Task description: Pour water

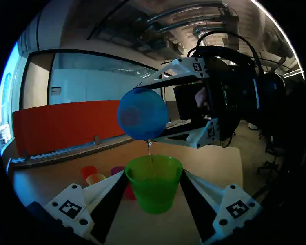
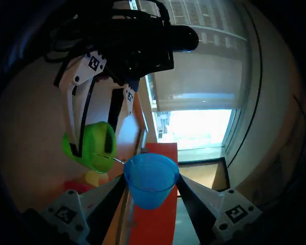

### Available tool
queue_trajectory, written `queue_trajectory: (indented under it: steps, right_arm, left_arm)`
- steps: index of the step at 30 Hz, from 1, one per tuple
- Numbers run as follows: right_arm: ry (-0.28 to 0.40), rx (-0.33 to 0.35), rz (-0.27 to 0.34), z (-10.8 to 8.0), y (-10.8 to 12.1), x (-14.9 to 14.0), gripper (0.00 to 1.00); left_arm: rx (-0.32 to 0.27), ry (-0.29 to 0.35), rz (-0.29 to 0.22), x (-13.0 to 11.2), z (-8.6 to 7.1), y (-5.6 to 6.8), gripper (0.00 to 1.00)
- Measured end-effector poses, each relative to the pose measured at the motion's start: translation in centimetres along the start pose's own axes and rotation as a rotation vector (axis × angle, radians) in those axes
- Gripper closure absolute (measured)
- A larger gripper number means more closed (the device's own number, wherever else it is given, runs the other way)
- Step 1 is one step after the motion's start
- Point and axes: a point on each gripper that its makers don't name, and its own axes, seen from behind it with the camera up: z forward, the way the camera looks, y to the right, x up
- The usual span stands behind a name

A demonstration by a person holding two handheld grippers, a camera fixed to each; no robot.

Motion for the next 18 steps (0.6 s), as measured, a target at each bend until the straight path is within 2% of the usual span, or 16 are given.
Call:
queue_trajectory:
  steps: [18]
  right_arm:
    - [-0.012,-0.006,-0.069,-0.33,-0.53,0.24,0.1]
  left_arm:
    - [0.006,0.003,-0.003,0.04,-0.09,-0.29,0.13]
